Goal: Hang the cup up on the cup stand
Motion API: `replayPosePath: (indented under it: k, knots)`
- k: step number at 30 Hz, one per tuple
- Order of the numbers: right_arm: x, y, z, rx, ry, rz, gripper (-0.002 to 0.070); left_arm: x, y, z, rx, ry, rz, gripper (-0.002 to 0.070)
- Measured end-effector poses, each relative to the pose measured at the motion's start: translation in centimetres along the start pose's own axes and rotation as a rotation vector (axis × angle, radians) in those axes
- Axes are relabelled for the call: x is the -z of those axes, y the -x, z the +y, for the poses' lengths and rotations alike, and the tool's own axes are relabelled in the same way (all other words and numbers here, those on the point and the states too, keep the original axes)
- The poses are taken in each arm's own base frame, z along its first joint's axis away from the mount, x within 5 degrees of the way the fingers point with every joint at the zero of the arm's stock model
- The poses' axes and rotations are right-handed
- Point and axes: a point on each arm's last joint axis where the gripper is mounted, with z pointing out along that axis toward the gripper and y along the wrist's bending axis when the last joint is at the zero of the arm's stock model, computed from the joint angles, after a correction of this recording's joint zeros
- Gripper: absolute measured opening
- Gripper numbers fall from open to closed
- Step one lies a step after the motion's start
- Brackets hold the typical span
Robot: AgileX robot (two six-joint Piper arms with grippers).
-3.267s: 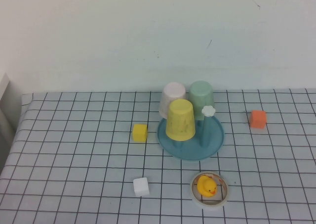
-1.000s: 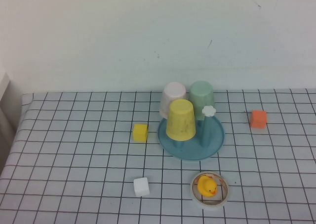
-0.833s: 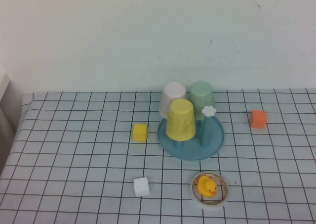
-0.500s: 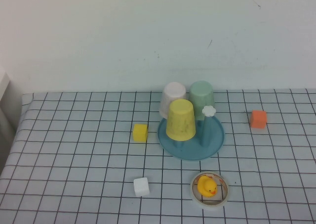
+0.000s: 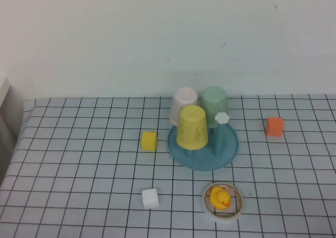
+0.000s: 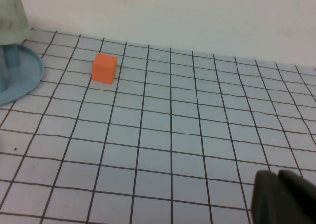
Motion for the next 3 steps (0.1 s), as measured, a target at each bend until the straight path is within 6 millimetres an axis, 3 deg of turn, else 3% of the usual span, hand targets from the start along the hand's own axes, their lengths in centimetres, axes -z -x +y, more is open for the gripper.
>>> replayPosePath:
  k: [3]
  knots:
    - [0.00,0.00,0.00,0.000,0.000,0.000,-0.0001,0.00,0.00,0.00,0.000,0.000,0.000,-0.0001]
